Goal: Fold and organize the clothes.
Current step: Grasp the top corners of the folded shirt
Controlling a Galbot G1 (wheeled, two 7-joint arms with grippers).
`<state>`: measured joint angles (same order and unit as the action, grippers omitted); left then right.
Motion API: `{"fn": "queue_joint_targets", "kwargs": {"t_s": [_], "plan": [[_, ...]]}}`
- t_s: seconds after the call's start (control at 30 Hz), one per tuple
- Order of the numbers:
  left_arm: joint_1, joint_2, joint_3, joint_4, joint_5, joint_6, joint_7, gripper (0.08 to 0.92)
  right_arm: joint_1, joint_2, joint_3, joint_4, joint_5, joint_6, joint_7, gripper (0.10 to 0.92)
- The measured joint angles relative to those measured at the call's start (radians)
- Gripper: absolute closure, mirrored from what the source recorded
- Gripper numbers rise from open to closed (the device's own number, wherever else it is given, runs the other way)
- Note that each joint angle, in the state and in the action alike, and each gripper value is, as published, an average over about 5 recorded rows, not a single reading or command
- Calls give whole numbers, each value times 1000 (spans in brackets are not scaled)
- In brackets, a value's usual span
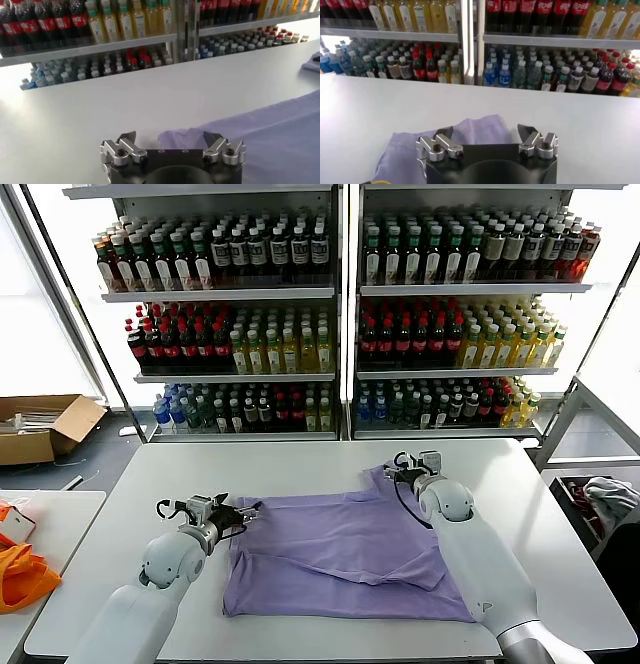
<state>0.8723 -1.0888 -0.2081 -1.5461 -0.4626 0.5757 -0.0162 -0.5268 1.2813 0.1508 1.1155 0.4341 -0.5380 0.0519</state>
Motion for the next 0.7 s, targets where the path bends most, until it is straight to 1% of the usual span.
{"fn": "queue_joint_targets", "kwargs": {"t_s": [0.13, 0.2, 0.27, 0.7], "plan": [[4, -1, 0, 2, -2, 0, 0, 184, -8, 2, 3, 0, -6, 0, 2, 222], [9, -2, 0, -1, -2, 0, 0, 213, -14, 5, 4, 2, -7, 0, 5, 265], [15, -4, -1, -5, -2, -1, 0, 269, -21, 7, 7, 5, -9, 0, 9, 313], [68, -20, -13, -47, 11, -5, 3, 641, -83, 6, 14, 50, -9, 10, 47, 694]]}}
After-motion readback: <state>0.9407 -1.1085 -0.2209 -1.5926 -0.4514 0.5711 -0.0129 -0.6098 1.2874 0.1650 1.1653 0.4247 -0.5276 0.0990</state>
